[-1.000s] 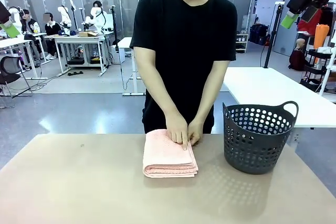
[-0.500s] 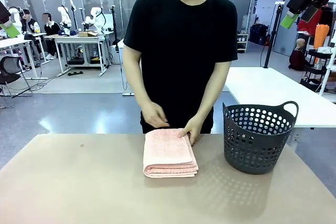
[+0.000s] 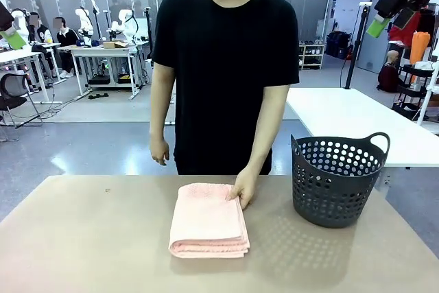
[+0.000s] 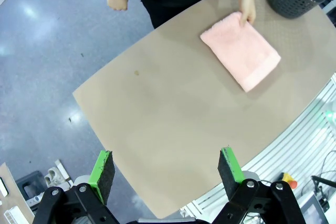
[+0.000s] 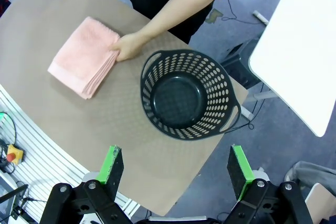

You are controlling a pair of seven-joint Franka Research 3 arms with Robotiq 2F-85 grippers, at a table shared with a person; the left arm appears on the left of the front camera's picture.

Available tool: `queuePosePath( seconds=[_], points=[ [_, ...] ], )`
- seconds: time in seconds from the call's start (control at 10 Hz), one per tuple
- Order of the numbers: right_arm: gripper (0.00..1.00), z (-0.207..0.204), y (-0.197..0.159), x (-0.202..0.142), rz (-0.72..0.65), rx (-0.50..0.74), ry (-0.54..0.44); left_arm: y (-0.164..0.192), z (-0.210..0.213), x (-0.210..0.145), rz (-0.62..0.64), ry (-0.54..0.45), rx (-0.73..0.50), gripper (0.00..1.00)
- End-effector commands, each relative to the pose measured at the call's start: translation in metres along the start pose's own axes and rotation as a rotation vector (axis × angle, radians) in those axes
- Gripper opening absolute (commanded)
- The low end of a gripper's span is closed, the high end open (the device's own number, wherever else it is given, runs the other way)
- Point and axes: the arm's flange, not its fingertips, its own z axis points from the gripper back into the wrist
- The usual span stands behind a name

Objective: Fold the towel.
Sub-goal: Pick up the 100 cm Hotel Towel and place it on the left side of the table.

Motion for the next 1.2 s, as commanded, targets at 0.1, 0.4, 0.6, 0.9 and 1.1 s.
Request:
queuePosePath(
  seconds=[0.1, 0.4, 0.6, 0.9, 1.1],
  points=[
    [1.00, 0.0005, -0.0003, -0.0004, -0.004, 0.000, 0.001, 0.0017, 0.0036, 0.0008, -0.012, 0.013, -0.001, 1.00],
    [1.00, 0.0005, -0.0003, -0.0004, -0.004, 0.000, 0.001, 0.0017, 0.0036, 0.0008, -0.012, 0.013, -0.001, 1.00],
    [1.00, 0.0005, -0.0003, -0.0004, -0.004, 0.000, 0.001, 0.0017, 0.0036, 0.0008, -0.012, 0.013, -0.001, 1.00],
    [1.00, 0.0005, -0.0003, -0.0004, -0.004, 0.000, 0.001, 0.0017, 0.0036, 0.0008, -0.012, 0.013, -0.001, 1.00],
    [1.00, 0.0005, -0.0003, -0.0004, -0.004, 0.000, 0.001, 0.0017, 0.0036, 0.0008, -0.012, 0.013, -0.001, 1.00]
  ],
)
